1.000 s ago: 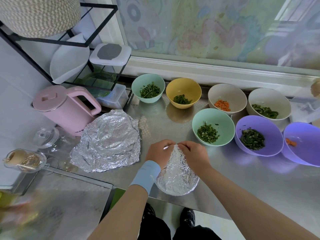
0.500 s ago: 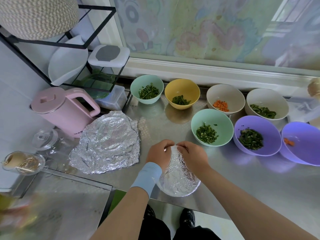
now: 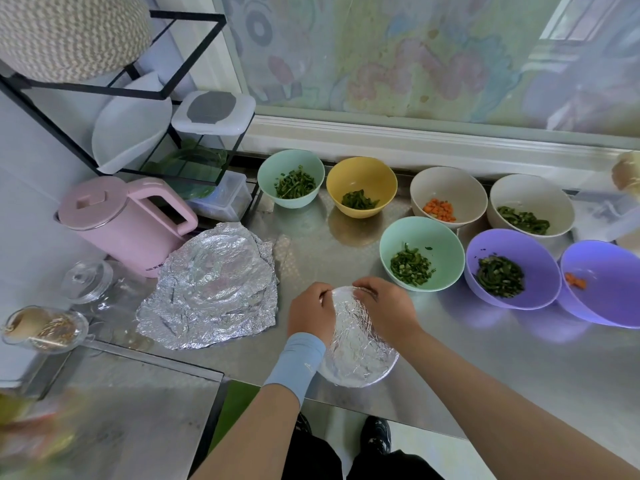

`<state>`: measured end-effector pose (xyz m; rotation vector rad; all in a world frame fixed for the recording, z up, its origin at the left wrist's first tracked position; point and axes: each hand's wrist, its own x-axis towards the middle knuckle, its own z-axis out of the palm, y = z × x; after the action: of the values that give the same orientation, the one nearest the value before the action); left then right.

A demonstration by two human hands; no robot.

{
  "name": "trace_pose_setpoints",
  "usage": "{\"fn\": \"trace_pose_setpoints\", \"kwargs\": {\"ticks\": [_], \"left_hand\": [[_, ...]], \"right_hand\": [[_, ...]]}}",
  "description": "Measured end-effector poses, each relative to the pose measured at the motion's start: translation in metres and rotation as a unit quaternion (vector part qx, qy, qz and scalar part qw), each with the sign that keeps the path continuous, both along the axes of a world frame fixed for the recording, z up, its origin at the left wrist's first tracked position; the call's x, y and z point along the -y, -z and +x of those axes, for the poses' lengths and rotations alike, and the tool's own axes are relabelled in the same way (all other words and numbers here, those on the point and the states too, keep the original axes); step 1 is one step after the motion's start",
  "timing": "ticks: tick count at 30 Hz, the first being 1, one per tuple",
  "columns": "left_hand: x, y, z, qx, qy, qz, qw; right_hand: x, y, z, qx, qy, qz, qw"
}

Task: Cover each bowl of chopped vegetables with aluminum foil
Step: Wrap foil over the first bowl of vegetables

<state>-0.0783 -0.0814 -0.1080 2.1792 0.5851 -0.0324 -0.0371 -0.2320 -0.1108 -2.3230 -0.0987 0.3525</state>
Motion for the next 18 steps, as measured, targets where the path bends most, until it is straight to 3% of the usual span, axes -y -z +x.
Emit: {"fn": "trace_pose_setpoints", "kwargs": {"ticks": [5,14,18], "left_hand": [[0.004,-0.007,0.014,0.000,0.089,-0.026,0.996],[0.005,0.001,0.015,-0.015,0.088,0.020,0.996],[0.004,0.006,0.008,-0.010,0.044,0.028,0.999]], "right_hand": [[0.000,0.002,-0.001,0.012,-0.010,-0.016,1.000],[-0.001,-0.001,0.001,-0.004,-0.059,-0.052,0.997],[0.000,-0.005,-0.003,0.052,-0.053,-0.047,0.996]]}}
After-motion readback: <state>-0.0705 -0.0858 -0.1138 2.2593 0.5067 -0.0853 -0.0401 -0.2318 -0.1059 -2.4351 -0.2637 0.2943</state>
